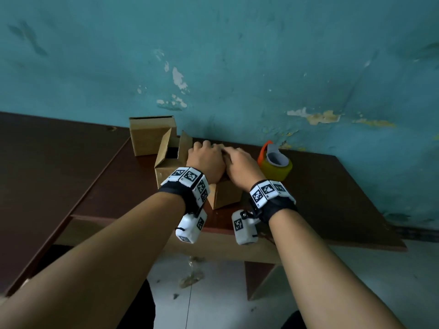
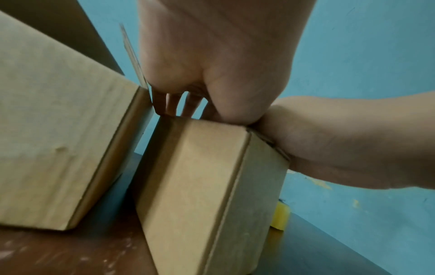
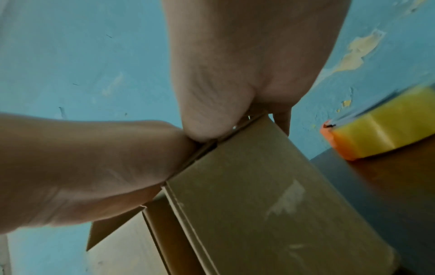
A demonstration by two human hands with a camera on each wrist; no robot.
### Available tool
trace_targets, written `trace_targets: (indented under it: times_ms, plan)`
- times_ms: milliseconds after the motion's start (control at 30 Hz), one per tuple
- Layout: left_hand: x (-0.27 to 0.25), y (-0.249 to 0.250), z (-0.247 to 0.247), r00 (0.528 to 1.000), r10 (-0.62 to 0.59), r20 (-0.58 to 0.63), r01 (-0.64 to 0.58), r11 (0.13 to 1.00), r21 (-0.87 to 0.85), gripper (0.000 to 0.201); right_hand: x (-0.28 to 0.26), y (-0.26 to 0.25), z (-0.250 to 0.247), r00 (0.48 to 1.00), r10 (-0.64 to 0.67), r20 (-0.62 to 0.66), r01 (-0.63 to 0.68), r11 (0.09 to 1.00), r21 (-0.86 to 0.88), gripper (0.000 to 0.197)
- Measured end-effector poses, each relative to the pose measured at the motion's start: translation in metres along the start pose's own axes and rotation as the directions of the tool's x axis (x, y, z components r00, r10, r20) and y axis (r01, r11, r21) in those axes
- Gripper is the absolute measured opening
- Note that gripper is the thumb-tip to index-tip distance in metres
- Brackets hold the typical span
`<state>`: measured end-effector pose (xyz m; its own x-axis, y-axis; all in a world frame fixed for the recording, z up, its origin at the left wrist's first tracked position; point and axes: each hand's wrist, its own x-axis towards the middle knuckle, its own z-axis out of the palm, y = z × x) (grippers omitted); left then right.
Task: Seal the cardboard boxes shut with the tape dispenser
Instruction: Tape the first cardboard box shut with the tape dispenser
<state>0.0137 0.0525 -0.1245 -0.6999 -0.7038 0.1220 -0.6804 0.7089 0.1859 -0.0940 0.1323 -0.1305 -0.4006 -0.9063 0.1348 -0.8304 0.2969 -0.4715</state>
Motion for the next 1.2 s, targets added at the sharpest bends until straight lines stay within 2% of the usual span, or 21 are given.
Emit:
trace_targets:
  times_ms: [300, 433, 533, 700, 800, 933, 1200]
  plan:
    - [-0.042, 0.002, 0.002, 0.999, -0.003, -0.052, 0.008, 0.996, 0.092, 0.046, -0.044, -0.018, -0.012, 0.999, 0.024, 0.021, -0.023, 0.997, -0.071, 0.043]
    - [-0.056, 0.005, 0.001, 0.996, -0.028, -0.083, 0.034, 0.997, 0.074, 0.046, -0.062, -0.018, -0.017, 1.000, 0.007, -0.025, -0.011, 0.989, -0.146, 0.044]
    - [-0.066, 0.007, -0.001, 0.992, -0.038, -0.124, 0.040, 0.999, 0.017, 0.045, -0.075, -0.016, -0.020, 0.999, 0.023, -0.048, -0.031, 0.982, -0.184, 0.050]
    - [-0.079, 0.004, 0.002, 0.985, -0.060, -0.164, 0.043, 0.994, -0.103, 0.041, -0.088, -0.007, -0.017, 0.994, 0.108, -0.015, -0.109, 0.991, -0.071, 0.057]
    - [-0.084, 0.001, 0.004, 0.984, -0.051, -0.169, 0.019, 0.982, -0.185, 0.031, -0.093, -0.004, -0.013, 0.994, 0.112, -0.002, -0.112, 0.993, -0.034, 0.057]
    - [-0.087, -0.004, 0.006, 0.986, -0.069, -0.151, 0.022, 0.955, -0.294, 0.016, -0.097, 0.002, -0.007, 0.995, 0.091, 0.040, -0.089, 0.995, -0.051, 0.058]
    - [-0.090, -0.007, 0.016, 0.989, -0.123, -0.078, 0.076, 0.895, -0.440, 0.007, -0.093, 0.006, 0.000, 0.993, 0.102, 0.063, -0.097, 0.992, -0.081, 0.059]
